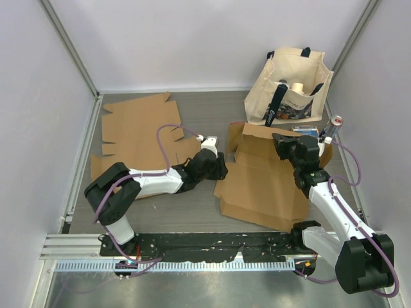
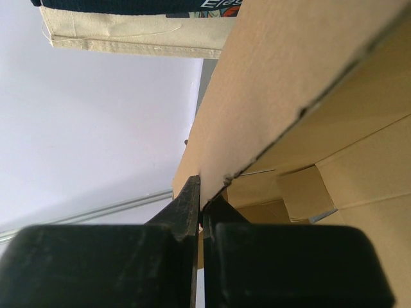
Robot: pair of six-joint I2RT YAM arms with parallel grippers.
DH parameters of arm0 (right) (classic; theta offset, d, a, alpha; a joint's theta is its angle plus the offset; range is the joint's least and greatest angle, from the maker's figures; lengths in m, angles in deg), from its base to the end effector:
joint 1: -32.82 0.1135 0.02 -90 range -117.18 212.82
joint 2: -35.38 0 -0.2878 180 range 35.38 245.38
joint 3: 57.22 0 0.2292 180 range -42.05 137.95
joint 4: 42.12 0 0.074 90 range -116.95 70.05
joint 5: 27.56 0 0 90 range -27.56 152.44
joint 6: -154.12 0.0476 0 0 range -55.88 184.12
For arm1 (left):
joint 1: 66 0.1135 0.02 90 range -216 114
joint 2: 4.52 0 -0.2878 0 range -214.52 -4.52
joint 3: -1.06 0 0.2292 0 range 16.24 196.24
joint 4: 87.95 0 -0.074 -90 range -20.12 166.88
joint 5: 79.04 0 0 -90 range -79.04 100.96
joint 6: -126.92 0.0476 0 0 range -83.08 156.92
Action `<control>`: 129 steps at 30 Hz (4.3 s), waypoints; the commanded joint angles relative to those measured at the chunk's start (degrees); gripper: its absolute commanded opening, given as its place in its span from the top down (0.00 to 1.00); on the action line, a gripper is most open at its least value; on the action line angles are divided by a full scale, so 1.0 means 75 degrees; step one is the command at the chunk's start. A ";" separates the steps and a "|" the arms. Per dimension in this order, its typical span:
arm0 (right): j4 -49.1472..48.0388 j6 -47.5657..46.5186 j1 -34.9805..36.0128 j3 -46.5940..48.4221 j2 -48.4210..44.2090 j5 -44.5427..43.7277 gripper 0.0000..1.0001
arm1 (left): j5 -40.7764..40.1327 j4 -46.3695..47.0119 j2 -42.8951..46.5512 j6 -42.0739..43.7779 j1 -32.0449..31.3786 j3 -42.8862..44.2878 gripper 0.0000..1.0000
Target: Fold the paper box
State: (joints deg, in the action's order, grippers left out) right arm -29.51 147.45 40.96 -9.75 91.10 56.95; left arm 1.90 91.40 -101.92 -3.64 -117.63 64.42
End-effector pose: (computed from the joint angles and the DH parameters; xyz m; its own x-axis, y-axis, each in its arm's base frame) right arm 0.1968 0.0235 0.2752 -0.0930 0.9854 -0.1424 0.3440 0.1660 0.9242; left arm 0.2210 -0.2670 0.2017 -0.7196 -0.1256 -0.6830 0.2974 0.8330 -0.4666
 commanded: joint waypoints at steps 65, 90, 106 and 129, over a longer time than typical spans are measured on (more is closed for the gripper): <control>-0.0606 -0.0189 0.0332 -0.0942 -0.0422 -0.0029 0.99 | -0.0140 -0.5487 -0.1004 0.0345 0.0041 0.7028 1.00; -0.0864 -0.1828 0.0637 -0.1457 -0.1160 0.0217 0.99 | 0.0716 -0.2956 -0.0313 0.0205 -0.0111 0.3749 1.00; -0.0993 -0.1560 0.0649 -0.2232 -0.1817 0.0194 0.99 | 0.0516 -0.2019 0.1209 0.1093 -0.0193 0.2237 0.47; -0.0738 0.0080 0.0625 -0.1870 -0.1278 0.0358 0.99 | 0.0587 0.0493 0.1234 0.3028 0.0172 0.1135 0.30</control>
State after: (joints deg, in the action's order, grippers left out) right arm -43.15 146.69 45.14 -25.45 79.32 57.82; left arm 3.10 81.59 -90.91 13.74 -113.35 72.24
